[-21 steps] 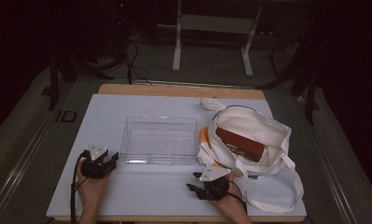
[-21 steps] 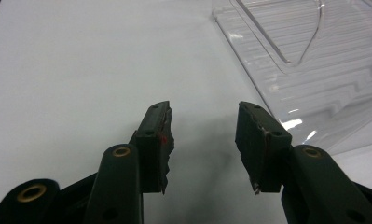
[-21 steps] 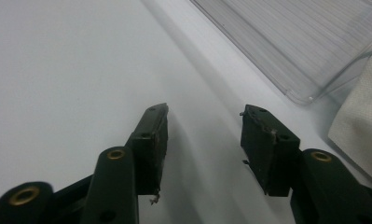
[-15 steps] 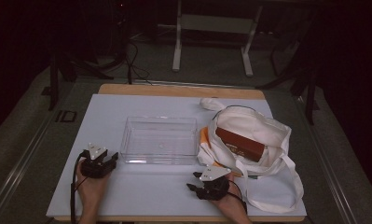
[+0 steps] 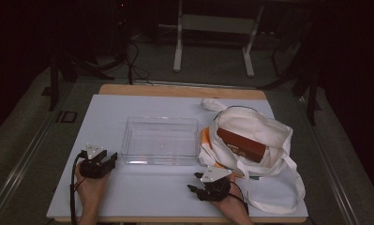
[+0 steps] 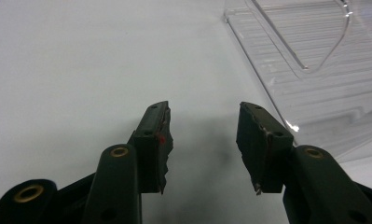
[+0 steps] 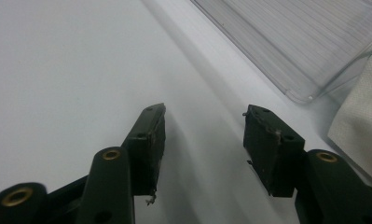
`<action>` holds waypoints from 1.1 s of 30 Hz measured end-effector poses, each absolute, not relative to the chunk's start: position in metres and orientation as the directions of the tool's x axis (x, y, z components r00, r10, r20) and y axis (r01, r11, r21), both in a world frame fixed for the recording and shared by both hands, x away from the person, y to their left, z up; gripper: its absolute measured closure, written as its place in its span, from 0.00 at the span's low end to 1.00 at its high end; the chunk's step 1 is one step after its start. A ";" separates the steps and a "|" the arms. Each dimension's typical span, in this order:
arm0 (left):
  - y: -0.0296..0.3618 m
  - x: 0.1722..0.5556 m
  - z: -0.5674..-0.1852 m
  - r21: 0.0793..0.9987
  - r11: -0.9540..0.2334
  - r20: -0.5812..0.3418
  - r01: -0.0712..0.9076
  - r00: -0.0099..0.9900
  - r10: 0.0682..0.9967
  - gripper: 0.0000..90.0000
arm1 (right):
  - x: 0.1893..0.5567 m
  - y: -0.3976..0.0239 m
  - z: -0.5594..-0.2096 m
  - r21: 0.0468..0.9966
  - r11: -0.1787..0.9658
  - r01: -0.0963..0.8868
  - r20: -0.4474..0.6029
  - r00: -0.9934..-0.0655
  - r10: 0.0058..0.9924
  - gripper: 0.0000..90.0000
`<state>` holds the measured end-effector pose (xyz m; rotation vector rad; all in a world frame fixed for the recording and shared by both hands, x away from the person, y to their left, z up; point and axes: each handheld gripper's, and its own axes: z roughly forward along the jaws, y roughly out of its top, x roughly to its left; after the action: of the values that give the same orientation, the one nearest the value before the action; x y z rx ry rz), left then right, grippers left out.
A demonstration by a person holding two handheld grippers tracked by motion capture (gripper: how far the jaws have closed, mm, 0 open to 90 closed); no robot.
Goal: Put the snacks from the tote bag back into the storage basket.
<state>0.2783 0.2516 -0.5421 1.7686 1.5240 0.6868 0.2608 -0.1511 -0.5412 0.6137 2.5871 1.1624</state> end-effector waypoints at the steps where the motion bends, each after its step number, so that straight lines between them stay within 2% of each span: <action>1: 0.252 0.278 -0.542 0.784 -0.070 -0.046 0.617 0.170 0.984 0.61 | 0.261 -0.151 -0.541 0.754 0.595 0.277 -0.044 -0.883 0.467 0.53; 18: 0.253 0.277 -0.542 0.794 -0.060 -0.055 0.605 0.170 0.984 0.59 | 0.261 -0.152 -0.520 0.737 0.612 0.287 -0.040 -0.885 0.464 0.53; 33: 0.252 0.276 -0.541 0.797 -0.064 -0.047 0.600 0.168 0.985 0.59 | 0.260 -0.150 -0.496 0.700 0.670 0.247 -0.089 -0.901 0.425 0.50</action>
<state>0.2760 0.2520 -0.5414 1.7506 1.5122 0.7012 0.2599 -0.1498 -0.4955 0.5407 2.6409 1.0534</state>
